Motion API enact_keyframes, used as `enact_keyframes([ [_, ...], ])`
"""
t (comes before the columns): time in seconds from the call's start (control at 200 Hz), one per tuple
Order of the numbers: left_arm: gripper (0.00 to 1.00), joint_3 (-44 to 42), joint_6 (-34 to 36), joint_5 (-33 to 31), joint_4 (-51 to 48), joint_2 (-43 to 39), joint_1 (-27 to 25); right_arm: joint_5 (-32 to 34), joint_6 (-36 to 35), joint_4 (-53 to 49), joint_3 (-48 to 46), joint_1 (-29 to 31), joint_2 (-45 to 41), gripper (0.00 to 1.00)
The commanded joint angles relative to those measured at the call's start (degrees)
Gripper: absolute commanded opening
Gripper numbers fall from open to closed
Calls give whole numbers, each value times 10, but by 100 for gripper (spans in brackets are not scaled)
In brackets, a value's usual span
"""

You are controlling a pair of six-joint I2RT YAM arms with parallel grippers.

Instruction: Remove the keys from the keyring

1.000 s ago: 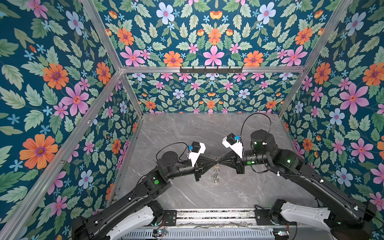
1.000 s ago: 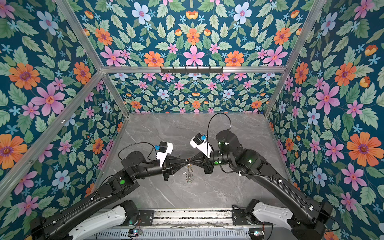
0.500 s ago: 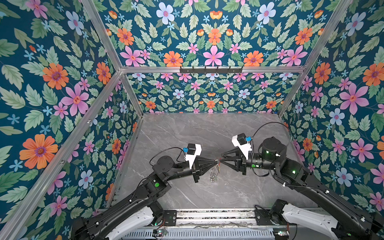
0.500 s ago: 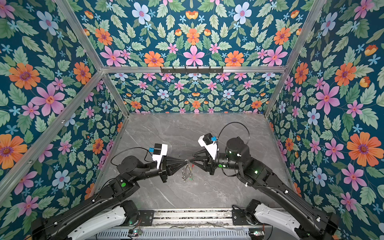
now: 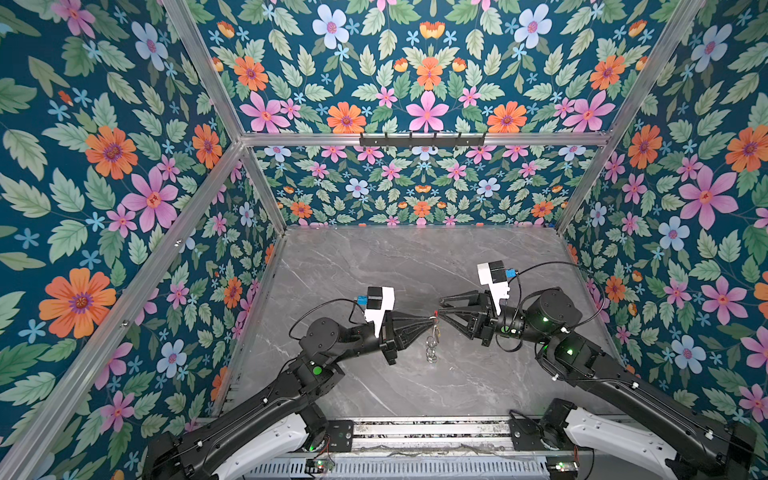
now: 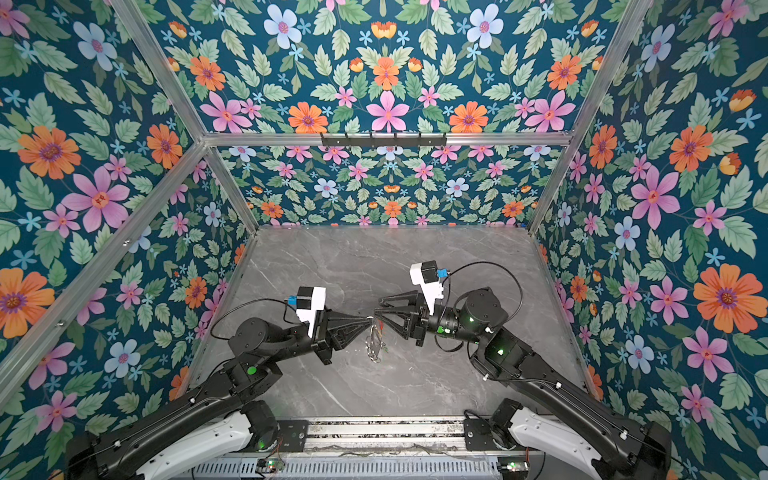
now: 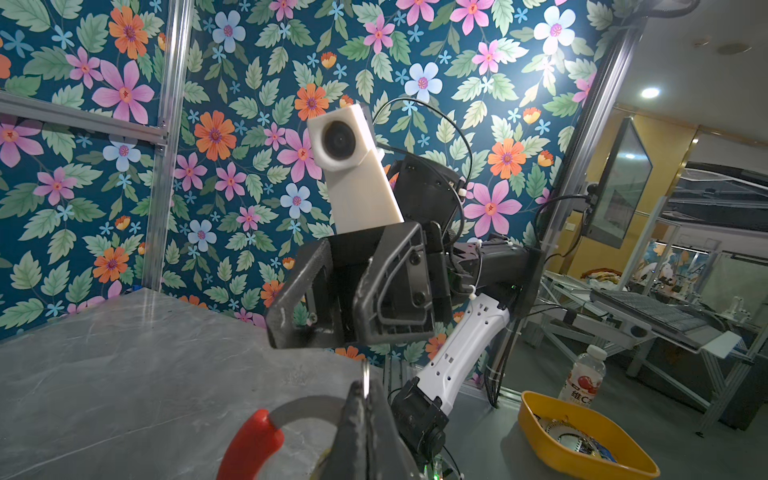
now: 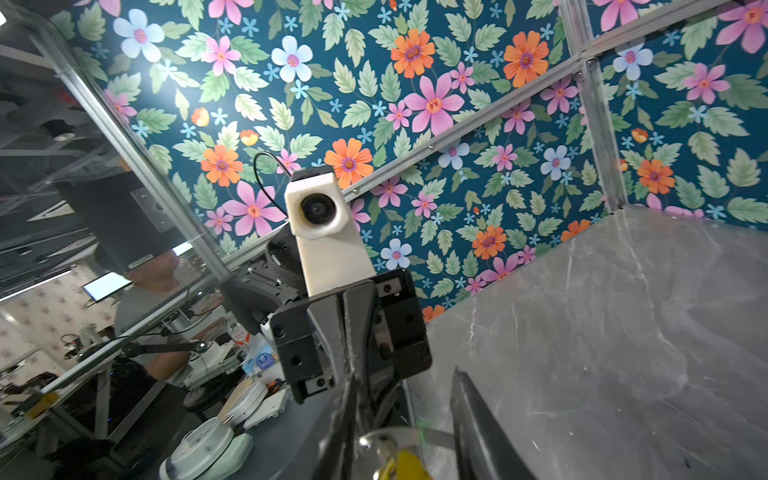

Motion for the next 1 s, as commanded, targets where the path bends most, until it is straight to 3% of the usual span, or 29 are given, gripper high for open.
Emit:
enact_keyframes([
  [0.0,0,-2,-6,-10,43,-3,0,-30,15,48,1,9,1,38],
  [0.325,0,-3,-8,-17,56,-5,0,-10,-10,16,0,31,4,28],
  [0.775,0,-4,-12,-16,58,-1,0,-9,-18,2,10,31,13,0],
  [0.85,0,-3,-13,-15,53,-2,0,-8,-28,-21,18,31,11,0],
  [0.995,32,1,-2,-32,-1,-27,0,8,-71,-130,55,31,3,0],
])
